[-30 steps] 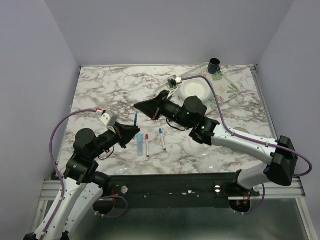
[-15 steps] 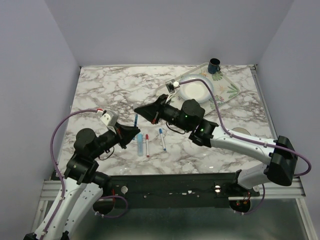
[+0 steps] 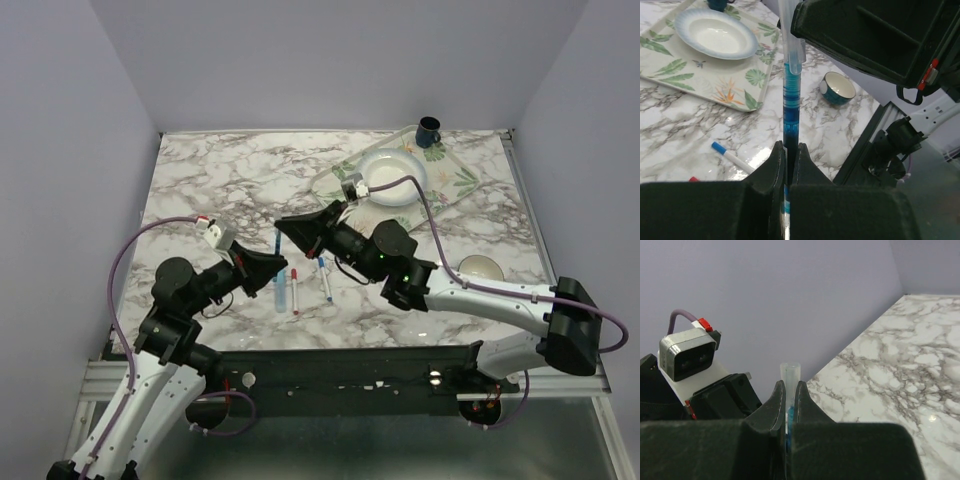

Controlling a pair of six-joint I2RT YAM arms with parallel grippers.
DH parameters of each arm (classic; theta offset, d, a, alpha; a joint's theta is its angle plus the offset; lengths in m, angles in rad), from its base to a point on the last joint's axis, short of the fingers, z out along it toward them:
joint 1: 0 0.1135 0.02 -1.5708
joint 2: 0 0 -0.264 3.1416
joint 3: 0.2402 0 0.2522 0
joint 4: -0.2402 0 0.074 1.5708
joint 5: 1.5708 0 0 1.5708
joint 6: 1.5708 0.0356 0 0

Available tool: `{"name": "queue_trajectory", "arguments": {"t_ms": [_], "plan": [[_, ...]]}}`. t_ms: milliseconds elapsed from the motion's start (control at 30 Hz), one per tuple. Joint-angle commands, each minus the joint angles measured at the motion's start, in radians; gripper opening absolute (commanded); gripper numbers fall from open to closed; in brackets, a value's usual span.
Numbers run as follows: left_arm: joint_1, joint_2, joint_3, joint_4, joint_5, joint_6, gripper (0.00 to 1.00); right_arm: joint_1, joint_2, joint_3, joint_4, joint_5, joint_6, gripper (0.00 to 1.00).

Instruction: Insert the pens into the pen caps

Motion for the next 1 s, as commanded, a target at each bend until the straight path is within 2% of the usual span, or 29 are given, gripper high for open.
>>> {"name": "queue_trajectory", "arguments": {"t_ms": [0,300,467,600,667,767,800,867,900,967], "plan": [[0.003,0.032,-0.027,0.286,0.051,-0.173,0.0,0.053,-0.042,-0.062,0.095,0.128,-0.157,0.01],[0.003,0.083,0.008,0.393,0.066,-0.131,0.0,0.084,-0.038,-0.088,0.105,0.179,-0.173,0.02],[0.004,0.096,0.033,0.357,0.077,-0.002,0.0,0.085,-0.043,-0.025,-0.065,0.159,-0.136,0.04],[0.003,0.095,0.057,0.276,0.077,0.104,0.0,0.087,-0.069,-0.013,-0.144,0.142,-0.148,0.06],[0.0,0.092,0.05,0.284,0.07,0.104,0.0,0.087,-0.094,-0.019,-0.159,0.142,-0.16,0.08],[0.0,0.09,0.028,0.32,0.08,0.099,0.0,0.087,-0.137,-0.045,-0.155,0.113,-0.174,0.21],[0.0,0.092,0.025,0.32,0.081,0.104,0.0,0.088,-0.147,-0.043,-0.162,0.101,-0.174,0.3],[-0.002,0.093,0.023,0.311,0.095,0.116,0.0,0.088,-0.176,-0.016,-0.203,0.065,-0.174,0.38],[-0.003,0.092,0.023,0.302,0.103,0.118,0.0,0.087,-0.181,-0.002,-0.222,0.062,-0.173,0.48],[-0.005,0.084,0.014,0.304,0.123,0.118,0.0,0.088,-0.187,0.058,-0.304,0.059,-0.165,0.54]]}}
